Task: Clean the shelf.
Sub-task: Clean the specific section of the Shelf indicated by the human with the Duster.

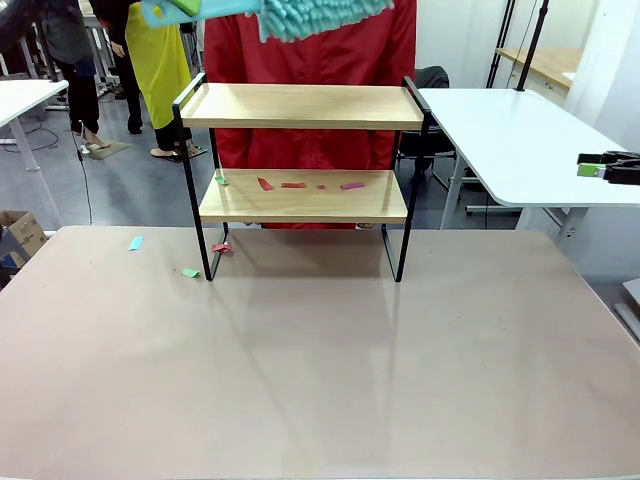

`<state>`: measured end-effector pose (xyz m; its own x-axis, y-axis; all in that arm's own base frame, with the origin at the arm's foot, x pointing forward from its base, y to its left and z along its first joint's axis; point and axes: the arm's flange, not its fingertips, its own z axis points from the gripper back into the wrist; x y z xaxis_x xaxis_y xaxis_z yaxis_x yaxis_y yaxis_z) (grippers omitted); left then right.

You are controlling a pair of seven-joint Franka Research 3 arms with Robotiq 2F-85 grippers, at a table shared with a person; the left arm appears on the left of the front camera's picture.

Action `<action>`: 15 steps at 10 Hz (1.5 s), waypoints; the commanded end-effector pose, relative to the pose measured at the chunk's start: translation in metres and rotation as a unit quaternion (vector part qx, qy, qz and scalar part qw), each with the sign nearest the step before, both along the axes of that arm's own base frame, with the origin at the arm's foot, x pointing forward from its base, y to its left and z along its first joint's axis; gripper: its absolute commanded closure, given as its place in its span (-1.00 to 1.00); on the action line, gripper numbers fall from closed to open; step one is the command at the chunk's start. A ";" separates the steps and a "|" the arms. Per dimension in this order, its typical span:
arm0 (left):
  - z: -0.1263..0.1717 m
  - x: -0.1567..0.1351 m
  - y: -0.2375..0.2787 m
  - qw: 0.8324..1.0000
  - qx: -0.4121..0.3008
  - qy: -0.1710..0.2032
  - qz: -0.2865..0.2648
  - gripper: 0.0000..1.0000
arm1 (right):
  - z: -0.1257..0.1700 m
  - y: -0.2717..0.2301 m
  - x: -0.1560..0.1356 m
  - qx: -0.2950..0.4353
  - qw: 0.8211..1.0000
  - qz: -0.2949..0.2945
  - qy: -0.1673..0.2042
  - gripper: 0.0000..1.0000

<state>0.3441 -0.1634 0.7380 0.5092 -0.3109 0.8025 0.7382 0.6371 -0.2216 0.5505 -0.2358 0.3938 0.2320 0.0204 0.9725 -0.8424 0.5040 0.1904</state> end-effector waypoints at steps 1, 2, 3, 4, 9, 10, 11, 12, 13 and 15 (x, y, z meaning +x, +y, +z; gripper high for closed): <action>-0.001 0.004 0.013 0.995 -0.022 0.018 -0.095 0.74 | 0.003 0.001 0.000 -0.001 1.000 0.001 -0.002 -1.00; 0.002 0.001 0.011 0.988 -0.006 -0.007 -0.151 0.74 | 0.003 0.001 0.000 -0.001 1.000 0.001 -0.002 -1.00; 0.005 0.001 0.013 0.981 0.011 -0.022 -0.192 0.74 | 0.003 0.001 0.000 -0.001 1.000 0.001 -0.002 -1.00; 0.008 0.003 0.019 0.974 0.025 -0.026 -0.224 0.74 | 0.003 0.001 0.000 -0.001 1.000 0.001 -0.002 -1.00; 0.006 -0.016 0.038 0.916 0.210 -0.009 -0.340 0.74 | 0.003 0.001 0.000 -0.001 1.000 0.001 -0.002 -1.00; 0.005 -0.018 0.046 0.898 0.258 0.014 -0.357 0.74 | 0.003 0.001 0.000 -0.001 1.000 0.001 -0.002 -1.00; -0.001 -0.021 0.056 0.879 0.291 0.020 -0.376 0.74 | 0.003 0.001 0.000 -0.001 1.000 0.001 -0.002 -1.00; -0.009 -0.023 0.068 0.873 0.300 0.042 -0.381 0.74 | 0.003 0.001 0.000 -0.001 1.000 0.001 -0.002 -1.00; -0.019 -0.026 0.081 0.859 0.317 0.045 -0.399 0.74 | 0.003 0.001 0.000 -0.001 1.000 0.001 -0.002 -1.00; -0.045 -0.027 0.114 0.845 0.369 0.084 -0.378 0.74 | 0.003 0.001 0.000 -0.001 1.000 0.001 -0.002 -1.00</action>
<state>0.3204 -0.0637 0.7034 0.0277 -0.9735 0.2270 0.9918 -0.0017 -0.1280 0.5505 -0.2358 0.3937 0.2320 0.0203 0.9725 -0.8424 0.5040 0.1904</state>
